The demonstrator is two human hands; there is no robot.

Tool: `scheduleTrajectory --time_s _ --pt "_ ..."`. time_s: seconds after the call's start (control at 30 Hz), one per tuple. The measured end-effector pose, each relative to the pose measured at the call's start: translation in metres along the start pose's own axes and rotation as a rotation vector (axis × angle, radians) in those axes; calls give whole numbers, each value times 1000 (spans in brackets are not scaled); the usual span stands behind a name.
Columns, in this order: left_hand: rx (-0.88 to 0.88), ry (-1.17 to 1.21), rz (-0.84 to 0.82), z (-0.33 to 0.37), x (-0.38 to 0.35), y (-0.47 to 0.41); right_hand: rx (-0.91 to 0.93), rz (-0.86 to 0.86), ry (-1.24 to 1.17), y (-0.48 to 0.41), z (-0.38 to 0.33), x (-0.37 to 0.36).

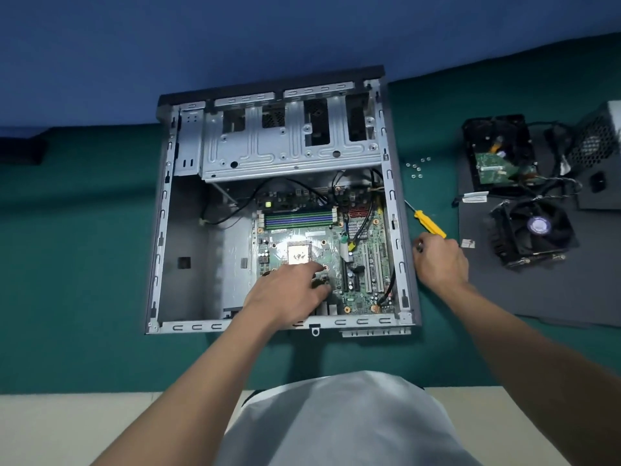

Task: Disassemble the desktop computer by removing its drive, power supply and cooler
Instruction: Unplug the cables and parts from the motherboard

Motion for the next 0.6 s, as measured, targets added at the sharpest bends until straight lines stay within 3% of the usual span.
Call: scheduleTrajectory --time_s 0.2,0.37,0.6 --pt "-151 124 -160 44 -15 -21 -67 -2 -355 -1 0 25" --pt "-245 -30 -257 81 -45 -49 -33 26 -455 8 -10 44" --pt "-287 -141 -5 81 -17 -56 -40 89 -518 23 -10 68"
Point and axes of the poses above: each hand's wrist, its own y-axis away from the middle knuckle, its own x-axis out of the back of the hand, z = x × y, the point moved 9 cm from there along -y, towards the middle knuckle, and after that the axes turned 7 degrees about -x, right-handed, at the moved point
